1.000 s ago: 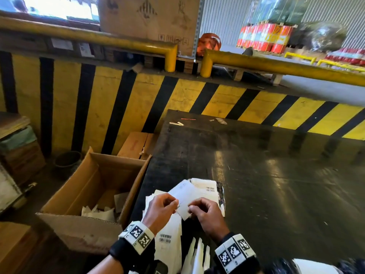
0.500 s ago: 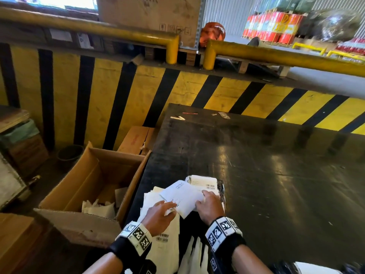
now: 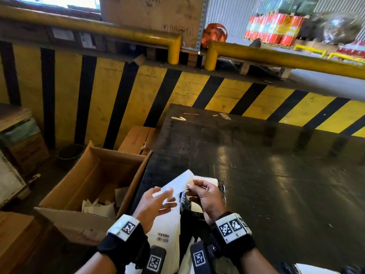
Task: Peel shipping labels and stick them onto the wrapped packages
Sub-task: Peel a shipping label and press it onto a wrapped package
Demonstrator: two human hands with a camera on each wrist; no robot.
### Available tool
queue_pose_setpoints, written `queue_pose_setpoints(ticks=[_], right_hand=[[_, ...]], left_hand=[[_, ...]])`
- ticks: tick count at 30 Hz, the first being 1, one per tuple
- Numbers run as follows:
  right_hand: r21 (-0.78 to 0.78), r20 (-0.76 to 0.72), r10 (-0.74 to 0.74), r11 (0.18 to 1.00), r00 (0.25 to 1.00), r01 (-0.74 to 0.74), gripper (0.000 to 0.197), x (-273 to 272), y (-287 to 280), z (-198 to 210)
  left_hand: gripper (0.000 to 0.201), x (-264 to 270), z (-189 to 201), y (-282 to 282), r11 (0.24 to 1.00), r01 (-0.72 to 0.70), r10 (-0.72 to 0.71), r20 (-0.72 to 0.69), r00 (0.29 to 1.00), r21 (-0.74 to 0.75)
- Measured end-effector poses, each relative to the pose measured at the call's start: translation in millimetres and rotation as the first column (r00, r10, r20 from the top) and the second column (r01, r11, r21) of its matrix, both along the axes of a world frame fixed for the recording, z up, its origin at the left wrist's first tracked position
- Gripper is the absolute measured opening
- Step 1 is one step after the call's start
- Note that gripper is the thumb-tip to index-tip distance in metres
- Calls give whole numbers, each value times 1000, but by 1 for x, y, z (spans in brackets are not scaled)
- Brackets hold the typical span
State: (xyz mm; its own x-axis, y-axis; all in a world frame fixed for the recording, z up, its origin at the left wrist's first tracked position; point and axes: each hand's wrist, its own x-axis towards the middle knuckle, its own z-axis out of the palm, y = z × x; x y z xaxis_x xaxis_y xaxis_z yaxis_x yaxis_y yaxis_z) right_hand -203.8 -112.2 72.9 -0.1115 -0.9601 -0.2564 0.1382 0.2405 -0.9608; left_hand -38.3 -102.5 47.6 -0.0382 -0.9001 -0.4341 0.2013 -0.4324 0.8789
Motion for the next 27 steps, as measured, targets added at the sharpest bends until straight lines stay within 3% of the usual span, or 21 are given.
queue_pose_setpoints(ticks=[2,9,22,27], right_hand=[[-46,-45,38,998,998,-40,15,2,7,9],[-190,-159,141,967,977,-170,13,-4,36,37],[-181,-160,177,962,971,-205,15,2,56,50],[-199,-128,199,955,972,-222,16,3,62,55]], left_hand=[[53,4,12,2,996,-66,61,-91,994,-60],[62,25,40,10,961,-93,79,-67,995,-259],[93,39,52,19,938,-22,5,-50,999,-345],[71,37,53,22,934,2,-6,-10,1000,-356]])
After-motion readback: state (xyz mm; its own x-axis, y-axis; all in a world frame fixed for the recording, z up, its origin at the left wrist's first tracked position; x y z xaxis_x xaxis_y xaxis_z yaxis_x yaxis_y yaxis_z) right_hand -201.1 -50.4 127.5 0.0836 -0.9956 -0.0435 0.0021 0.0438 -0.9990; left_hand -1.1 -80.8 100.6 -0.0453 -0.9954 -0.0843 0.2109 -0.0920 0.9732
